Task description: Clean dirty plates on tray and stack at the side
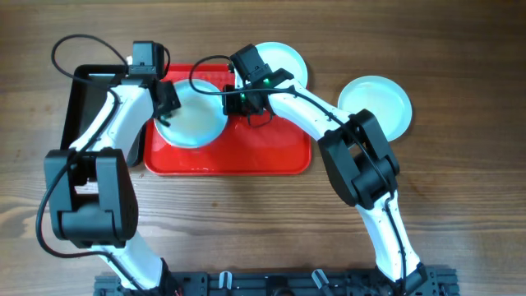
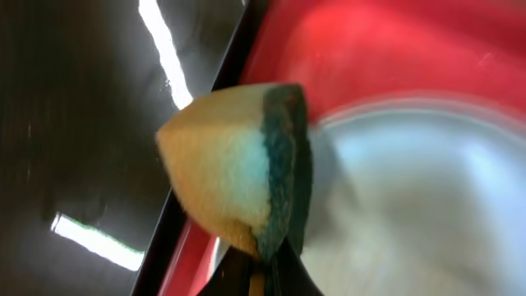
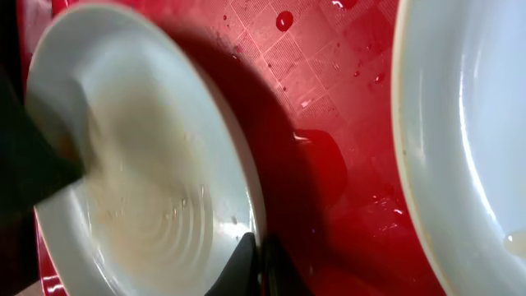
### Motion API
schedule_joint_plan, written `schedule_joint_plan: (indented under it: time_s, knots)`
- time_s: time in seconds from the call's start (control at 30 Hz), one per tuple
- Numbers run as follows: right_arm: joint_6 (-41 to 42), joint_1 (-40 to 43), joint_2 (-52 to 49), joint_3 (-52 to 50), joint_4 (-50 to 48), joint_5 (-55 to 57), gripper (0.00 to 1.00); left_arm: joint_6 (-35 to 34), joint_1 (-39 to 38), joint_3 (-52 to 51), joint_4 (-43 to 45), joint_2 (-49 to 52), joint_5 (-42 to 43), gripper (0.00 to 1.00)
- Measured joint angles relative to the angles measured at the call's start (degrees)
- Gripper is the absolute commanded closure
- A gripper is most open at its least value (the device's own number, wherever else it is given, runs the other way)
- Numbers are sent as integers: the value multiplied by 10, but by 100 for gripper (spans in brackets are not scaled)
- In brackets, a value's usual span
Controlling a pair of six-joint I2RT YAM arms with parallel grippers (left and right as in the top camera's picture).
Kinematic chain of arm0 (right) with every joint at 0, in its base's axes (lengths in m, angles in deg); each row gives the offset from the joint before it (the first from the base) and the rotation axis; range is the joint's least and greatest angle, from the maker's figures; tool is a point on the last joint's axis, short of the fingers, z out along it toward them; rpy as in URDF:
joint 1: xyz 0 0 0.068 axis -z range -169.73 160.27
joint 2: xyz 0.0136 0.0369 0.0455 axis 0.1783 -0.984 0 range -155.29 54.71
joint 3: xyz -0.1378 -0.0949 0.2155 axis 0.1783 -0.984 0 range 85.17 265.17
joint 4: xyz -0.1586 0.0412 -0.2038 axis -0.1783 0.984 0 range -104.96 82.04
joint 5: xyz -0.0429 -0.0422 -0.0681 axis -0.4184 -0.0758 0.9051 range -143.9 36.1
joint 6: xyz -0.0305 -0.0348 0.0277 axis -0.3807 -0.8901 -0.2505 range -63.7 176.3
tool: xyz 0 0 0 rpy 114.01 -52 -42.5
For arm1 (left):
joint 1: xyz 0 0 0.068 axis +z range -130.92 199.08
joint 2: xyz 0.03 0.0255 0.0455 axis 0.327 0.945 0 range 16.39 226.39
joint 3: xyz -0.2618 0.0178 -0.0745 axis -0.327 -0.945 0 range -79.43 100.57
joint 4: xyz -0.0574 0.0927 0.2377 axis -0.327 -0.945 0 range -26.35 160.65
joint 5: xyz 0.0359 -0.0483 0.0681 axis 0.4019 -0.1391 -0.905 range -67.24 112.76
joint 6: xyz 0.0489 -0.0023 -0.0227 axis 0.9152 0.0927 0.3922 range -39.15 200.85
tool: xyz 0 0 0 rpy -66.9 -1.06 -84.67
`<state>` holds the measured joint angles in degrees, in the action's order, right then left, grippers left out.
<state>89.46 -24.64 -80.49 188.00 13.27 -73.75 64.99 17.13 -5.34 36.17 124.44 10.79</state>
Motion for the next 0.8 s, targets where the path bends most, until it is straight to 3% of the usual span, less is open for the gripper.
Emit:
schedule_joint_plan:
  time_s: [0.13, 0.23, 0.4, 0.53, 0.63, 0.7, 0.73, 0.8]
  knots:
    - [0, 0, 0, 0, 2, 0, 96, 0, -27, 0, 56, 0, -7, 96]
    - [0, 0, 0, 0, 4, 0, 96, -13, -27, 10, 31, -3, -5, 96]
    - [0, 0, 0, 0, 5, 0, 96, -20, 76, 25, -31, -93, 53, 96]
    - [-5, 0, 0, 0, 11, 0, 96, 0, 181, 30, -82, -91, 136, 96]
    - [-5, 0, 0, 0, 14, 0, 96, 5, 215, 30, -103, -78, 167, 96]
    - [-9, 0, 0, 0, 15, 0, 96, 8, 233, 30, -114, -70, 181, 84]
    - [-13, 0, 0, 0, 16, 0, 96, 9, 240, 30, -116, -67, 186, 59]
    - [-16, 0, 0, 0, 16, -1, 96, 14, 245, 30, -118, -66, 190, 20]
